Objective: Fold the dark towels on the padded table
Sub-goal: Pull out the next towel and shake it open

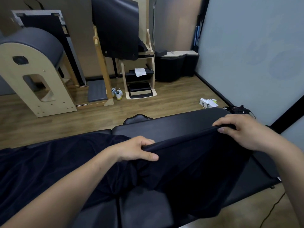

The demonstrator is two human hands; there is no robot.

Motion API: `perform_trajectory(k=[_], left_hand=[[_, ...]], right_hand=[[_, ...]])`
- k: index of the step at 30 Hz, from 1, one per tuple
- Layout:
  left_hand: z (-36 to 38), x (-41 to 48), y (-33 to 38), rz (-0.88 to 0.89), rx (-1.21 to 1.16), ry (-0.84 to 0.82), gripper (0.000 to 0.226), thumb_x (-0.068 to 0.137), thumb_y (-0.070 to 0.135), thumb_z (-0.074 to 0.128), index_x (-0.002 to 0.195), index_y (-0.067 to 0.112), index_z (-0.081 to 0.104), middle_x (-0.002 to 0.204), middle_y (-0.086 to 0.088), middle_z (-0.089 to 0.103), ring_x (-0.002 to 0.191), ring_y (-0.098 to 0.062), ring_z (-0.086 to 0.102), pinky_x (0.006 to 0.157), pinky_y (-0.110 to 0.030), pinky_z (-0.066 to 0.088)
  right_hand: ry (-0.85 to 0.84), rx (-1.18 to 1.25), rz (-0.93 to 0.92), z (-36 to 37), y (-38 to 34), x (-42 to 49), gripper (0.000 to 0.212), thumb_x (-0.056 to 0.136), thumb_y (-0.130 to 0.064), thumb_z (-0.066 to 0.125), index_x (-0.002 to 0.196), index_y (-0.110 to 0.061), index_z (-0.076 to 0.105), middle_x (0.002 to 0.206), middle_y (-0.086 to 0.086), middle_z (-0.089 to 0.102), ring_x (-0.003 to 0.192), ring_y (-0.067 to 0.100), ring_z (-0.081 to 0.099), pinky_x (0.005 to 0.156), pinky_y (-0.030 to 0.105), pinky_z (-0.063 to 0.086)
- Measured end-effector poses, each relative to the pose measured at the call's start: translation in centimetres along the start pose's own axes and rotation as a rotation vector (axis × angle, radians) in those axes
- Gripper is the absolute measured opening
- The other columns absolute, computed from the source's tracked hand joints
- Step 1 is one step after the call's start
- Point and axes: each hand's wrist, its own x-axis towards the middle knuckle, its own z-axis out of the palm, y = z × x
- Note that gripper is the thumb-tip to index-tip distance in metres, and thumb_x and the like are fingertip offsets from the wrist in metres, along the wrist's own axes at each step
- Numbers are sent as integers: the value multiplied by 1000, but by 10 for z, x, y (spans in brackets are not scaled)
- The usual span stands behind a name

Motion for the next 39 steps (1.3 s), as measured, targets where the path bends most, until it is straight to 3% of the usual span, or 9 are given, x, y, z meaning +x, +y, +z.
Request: perform_trajectory(k=[6, 10, 13, 16, 19, 23, 27, 32, 39], left_hand=[[-52, -10, 36, 57, 237, 125, 34, 80, 28, 77, 98, 1, 67, 96, -16, 68, 87, -13, 65, 82, -35, 51], [-69, -14, 141, 499, 388, 527, 19, 88, 16, 69, 85, 1, 57, 84, -6, 57, 79, -9, 56, 76, -26, 44], [-30, -4, 188, 714, 423, 457, 10, 90, 11, 65, 92, 8, 56, 84, -2, 61, 76, -7, 56, 71, -23, 45], [5, 25, 171, 613, 590, 460, 8, 85, 15, 69, 91, 13, 63, 79, 5, 64, 76, -13, 59, 73, -29, 48], [23, 38, 136, 545, 592, 488, 14, 75, 18, 72, 79, 26, 60, 68, 12, 58, 68, -15, 56, 65, -32, 47], [23, 25, 82, 432, 431, 594, 11, 74, 11, 73, 77, 17, 65, 70, 7, 63, 66, -8, 56, 65, -33, 48], [32, 8, 25, 235, 599, 507, 19, 66, 21, 62, 69, 24, 44, 68, 6, 49, 66, -14, 47, 62, -37, 41], [45, -10, -30, 88, 791, 340, 24, 69, 24, 63, 76, 22, 40, 68, 10, 45, 71, -10, 45, 82, -27, 30], [78, -19, -20, 400, 367, 474, 25, 81, 4, 62, 104, 14, 60, 96, 4, 61, 83, -17, 60, 73, -35, 50]], right_hand=[[108, 1, 99, -21, 16, 3, 42, 91, -22, 66, 83, -63, 63, 99, -17, 68, 97, 13, 61, 93, 38, 46], [260, -16, 176, -30, 15, 22, 20, 92, -17, 65, 105, -30, 73, 105, 3, 70, 106, 25, 58, 88, 31, 39], [325, -58, 158, -41, 6, 30, 30, 86, -19, 72, 114, -28, 69, 110, 2, 71, 107, 17, 61, 87, 26, 39], [325, 236, -71, -39, -38, 23, 48, 78, -35, 77, 123, -38, 60, 108, -23, 69, 98, -20, 54, 88, 1, 35], [101, 278, -219, -7, -79, 20, 48, 58, -53, 78, 104, -45, 65, 96, -26, 70, 90, -9, 62, 81, 9, 44], [62, 118, -179, 36, -71, 34, 16, 78, -31, 80, 93, -32, 73, 82, -12, 72, 83, 10, 65, 82, 37, 50], [-51, -121, -289, 72, -69, 36, 17, 87, -29, 62, 101, -35, 68, 93, -15, 66, 92, 14, 63, 75, 37, 52], [-103, -301, -276, 78, -59, 32, 22, 91, -28, 57, 108, -40, 65, 108, -17, 63, 100, 15, 61, 77, 34, 50], [-51, -262, -146, 69, -40, 35, 19, 94, -29, 55, 108, -38, 66, 104, -17, 64, 99, 16, 61, 79, 37, 51]])
